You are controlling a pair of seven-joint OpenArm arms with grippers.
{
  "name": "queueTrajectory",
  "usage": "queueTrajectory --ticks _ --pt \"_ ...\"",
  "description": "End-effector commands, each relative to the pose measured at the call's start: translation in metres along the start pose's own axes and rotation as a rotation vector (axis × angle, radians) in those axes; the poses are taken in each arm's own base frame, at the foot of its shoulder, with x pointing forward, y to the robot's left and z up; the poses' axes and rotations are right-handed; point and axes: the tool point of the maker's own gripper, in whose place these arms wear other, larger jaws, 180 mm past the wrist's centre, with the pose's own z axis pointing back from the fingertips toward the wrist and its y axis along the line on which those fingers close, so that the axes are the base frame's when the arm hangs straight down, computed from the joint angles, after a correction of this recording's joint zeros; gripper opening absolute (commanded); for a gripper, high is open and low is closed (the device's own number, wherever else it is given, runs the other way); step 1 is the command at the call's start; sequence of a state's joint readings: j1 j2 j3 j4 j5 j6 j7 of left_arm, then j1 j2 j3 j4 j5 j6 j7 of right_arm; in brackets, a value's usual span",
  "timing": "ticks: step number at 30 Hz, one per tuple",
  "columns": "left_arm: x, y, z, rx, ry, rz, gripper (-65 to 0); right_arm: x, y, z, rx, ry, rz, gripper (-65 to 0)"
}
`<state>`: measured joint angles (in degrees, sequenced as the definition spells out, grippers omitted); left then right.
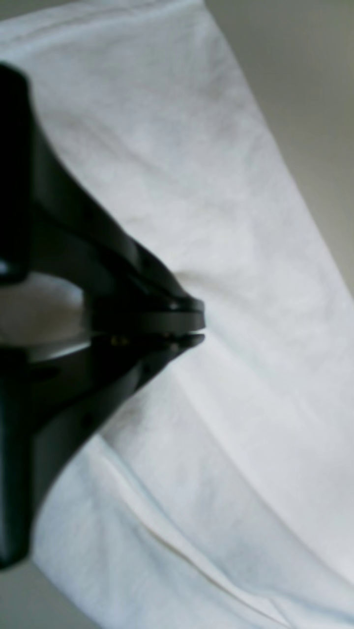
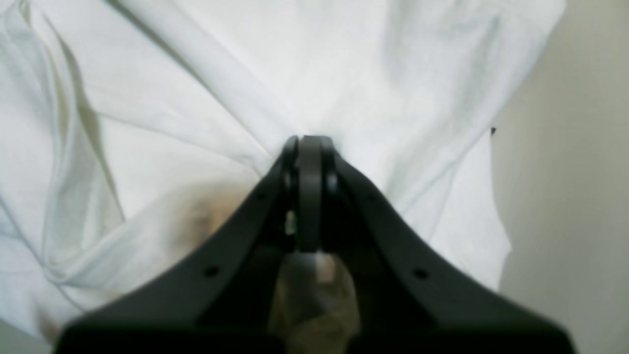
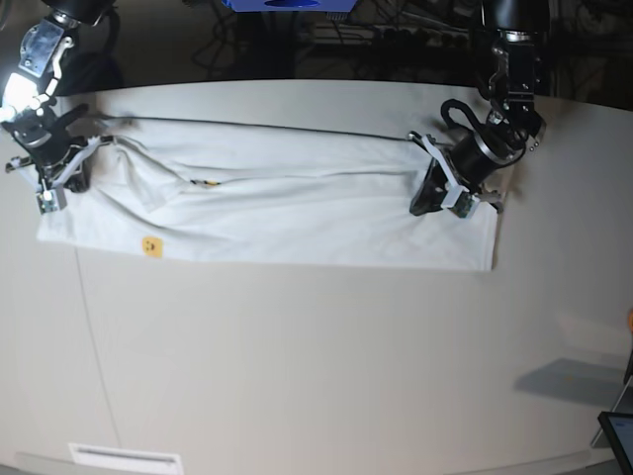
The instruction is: Fold the T-shirt properly
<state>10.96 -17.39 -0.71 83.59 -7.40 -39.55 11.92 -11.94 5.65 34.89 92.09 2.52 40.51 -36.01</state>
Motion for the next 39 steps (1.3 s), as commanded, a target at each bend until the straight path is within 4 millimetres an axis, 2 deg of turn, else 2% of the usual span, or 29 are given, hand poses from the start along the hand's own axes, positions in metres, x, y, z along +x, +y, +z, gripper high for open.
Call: queueTrajectory --ticks 1,5,8,11,16,19,26,31,34,37,39 --pt "-0.003 0.014 0.001 0.034 0.040 -0.036 -65.0 -0.005 -0.008 0.000 -0.027 0.043 0.017 -64.1" --pt "-0.002 0.024 -0.008 0.045 0.040 -0.019 -65.0 0.007 0.000 -0.008 0.007 0.034 0.064 -64.1" --pt "0.003 0.033 -0.014 0.057 0.034 -0.011 -64.8 0.013 0.015 -0.014 0.048 0.033 0.110 -64.1" --pt "0.009 0.037 -0.017 0.062 0.025 -0.016 -64.8 0.024 0.018 -0.017 0.053 0.012 0.118 -64.1" --pt "0.024 0.034 -0.014 0.062 -0.009 -0.049 -64.8 0.026 0.017 -0.017 0.051 0.007 0.120 -64.1" --pt "0.019 0.027 -0.009 0.054 0.001 -0.053 -64.8 0.033 0.010 -0.017 0.039 -0.004 0.132 -64.1" --pt "0.014 0.009 0.004 0.031 0.006 -0.070 -64.7 0.036 0.000 -0.015 0.022 -0.002 0.153 -64.1" --pt "0.015 0.014 0.007 0.044 0.006 -0.074 -64.7 0.036 -0.001 -0.014 0.019 -0.001 0.157 -64.1" --pt "0.030 0.014 0.009 0.049 -0.016 -0.101 -64.3 0.038 -0.002 -0.012 0.014 -0.004 0.161 -64.1" --pt "0.046 0.018 0.013 0.073 0.009 -0.148 -64.2 0.048 -0.002 -0.002 -0.004 -0.037 0.191 -64.0" --pt "0.060 0.029 0.021 0.122 -0.005 -0.162 -64.2 0.059 -0.002 0.006 -0.020 -0.070 0.214 -64.0"
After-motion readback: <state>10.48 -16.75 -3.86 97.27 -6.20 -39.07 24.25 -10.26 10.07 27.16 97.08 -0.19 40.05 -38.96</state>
